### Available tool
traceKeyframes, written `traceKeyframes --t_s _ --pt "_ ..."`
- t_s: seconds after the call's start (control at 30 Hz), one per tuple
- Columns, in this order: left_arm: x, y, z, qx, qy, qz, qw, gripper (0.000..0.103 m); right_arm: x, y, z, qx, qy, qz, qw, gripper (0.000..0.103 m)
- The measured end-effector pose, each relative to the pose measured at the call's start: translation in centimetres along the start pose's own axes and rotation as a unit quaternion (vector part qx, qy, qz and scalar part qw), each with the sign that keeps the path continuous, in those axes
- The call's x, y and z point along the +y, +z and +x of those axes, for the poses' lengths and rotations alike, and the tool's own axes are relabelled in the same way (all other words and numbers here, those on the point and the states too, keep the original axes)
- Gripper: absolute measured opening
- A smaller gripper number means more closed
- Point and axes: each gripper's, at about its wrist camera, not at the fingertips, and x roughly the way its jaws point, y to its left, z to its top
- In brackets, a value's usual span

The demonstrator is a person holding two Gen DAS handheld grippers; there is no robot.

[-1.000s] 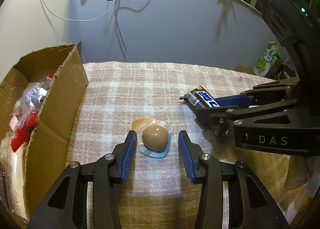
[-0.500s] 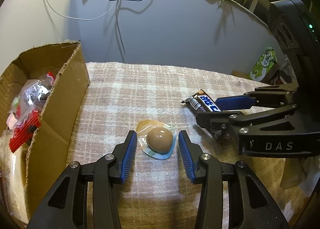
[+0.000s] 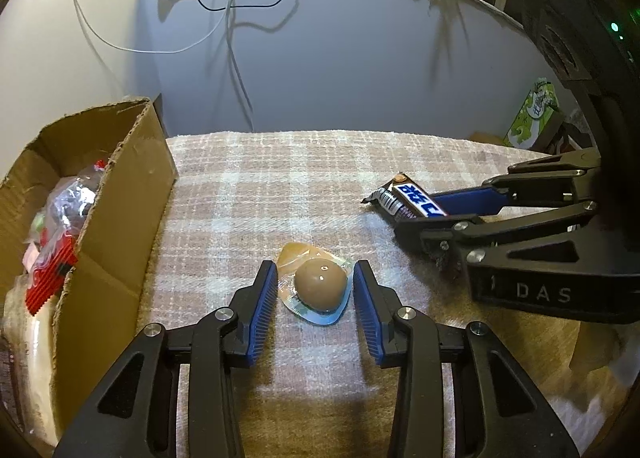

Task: Organize snacks
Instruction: 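Grasp the chocolate bar with right gripper while left moves to the egg snack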

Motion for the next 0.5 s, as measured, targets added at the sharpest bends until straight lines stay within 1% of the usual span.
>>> traceKeyframes --t_s 0.2,0.33,0.37,0.5 --pt "0.2 -0.4 -0.8 -0.004 -0.004 -0.005 1.0000 0.032 0.2 -0.4 -0.4 -0.003 0.003 0.009 1.000 0.029" --pt "0.2 -0.9 -1.5 -0.007 -0.007 -0.006 0.9999 0.031 0.4 -0.9 -0.9 -0.011 0.004 0.014 1.000 0.029" --pt "0.2 -1.0 -1.6 -0.006 -0.006 -0.005 0.9999 0.029 0.5 -1.0 -1.0 -0.012 0.004 0.014 1.000 0.029" --pt "0.3 -1.4 -2.2 -0.007 -0.009 -0.014 0.9998 0.028 0.9 -1.6 -1.9 -0.022 0.002 0.017 1.000 0.029"
